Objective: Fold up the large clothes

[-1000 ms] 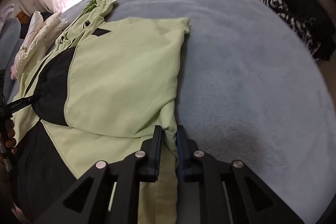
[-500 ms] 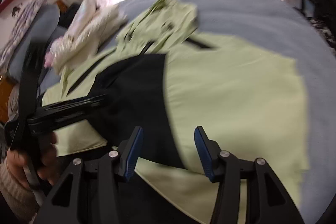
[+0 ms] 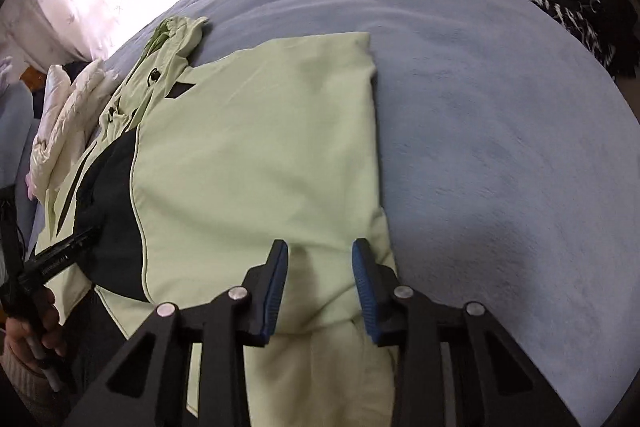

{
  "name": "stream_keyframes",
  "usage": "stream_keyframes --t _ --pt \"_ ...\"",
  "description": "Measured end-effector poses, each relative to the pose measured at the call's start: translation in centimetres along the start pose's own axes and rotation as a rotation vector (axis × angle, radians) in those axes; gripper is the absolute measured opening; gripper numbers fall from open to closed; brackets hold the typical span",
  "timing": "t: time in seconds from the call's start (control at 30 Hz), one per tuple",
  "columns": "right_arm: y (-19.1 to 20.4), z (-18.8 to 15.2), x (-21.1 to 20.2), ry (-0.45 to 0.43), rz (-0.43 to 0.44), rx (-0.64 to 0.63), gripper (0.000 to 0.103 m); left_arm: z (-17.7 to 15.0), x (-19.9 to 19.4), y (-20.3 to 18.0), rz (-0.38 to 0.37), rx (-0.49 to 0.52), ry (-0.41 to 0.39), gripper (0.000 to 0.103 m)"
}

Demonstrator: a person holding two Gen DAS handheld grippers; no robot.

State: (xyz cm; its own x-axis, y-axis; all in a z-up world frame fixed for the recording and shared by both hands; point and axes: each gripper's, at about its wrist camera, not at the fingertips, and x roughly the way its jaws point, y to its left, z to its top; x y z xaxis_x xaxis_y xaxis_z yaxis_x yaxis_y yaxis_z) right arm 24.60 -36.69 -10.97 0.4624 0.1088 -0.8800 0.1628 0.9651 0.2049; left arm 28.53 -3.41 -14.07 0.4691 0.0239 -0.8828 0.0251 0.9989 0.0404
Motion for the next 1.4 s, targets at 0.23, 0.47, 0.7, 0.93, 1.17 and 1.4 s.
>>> stream_keyframes --t 0.23,0.47,0.7,0.93,1.17,1.4 --pt "4.2 0.5 -0.5 0.025 0.001 -0.026 0.036 1.0 -1.3 -0.1 0.003 -0.010 0.005 0.052" --pt "11.9 3.2 2.3 0.034 0.123 -0.112 0.036 4.3 0.0 0.3 -0.010 -0.075 -0.027 0.052" --pt "15.4 6.6 7.8 0.035 0.103 -0.148 0.036 7.5 3.0 0.7 -0.005 -0.138 -0.035 0.052" --pt "4.9 10.1 6.8 -0.112 -0.069 0.032 0.036 6.9 3.6 0.6 0.000 -0.053 -0.085 0.051" --pt "-0.9 9.0 4.8 -0.109 -0.096 0.122 0.036 6.7 3.0 0.5 0.002 -0.052 -0.081 0.052" --pt "1.3 7.8 2.3 -0.101 -0.064 0.135 0.037 5.8 0.4 0.7 0.010 -0.051 -0.068 0.052"
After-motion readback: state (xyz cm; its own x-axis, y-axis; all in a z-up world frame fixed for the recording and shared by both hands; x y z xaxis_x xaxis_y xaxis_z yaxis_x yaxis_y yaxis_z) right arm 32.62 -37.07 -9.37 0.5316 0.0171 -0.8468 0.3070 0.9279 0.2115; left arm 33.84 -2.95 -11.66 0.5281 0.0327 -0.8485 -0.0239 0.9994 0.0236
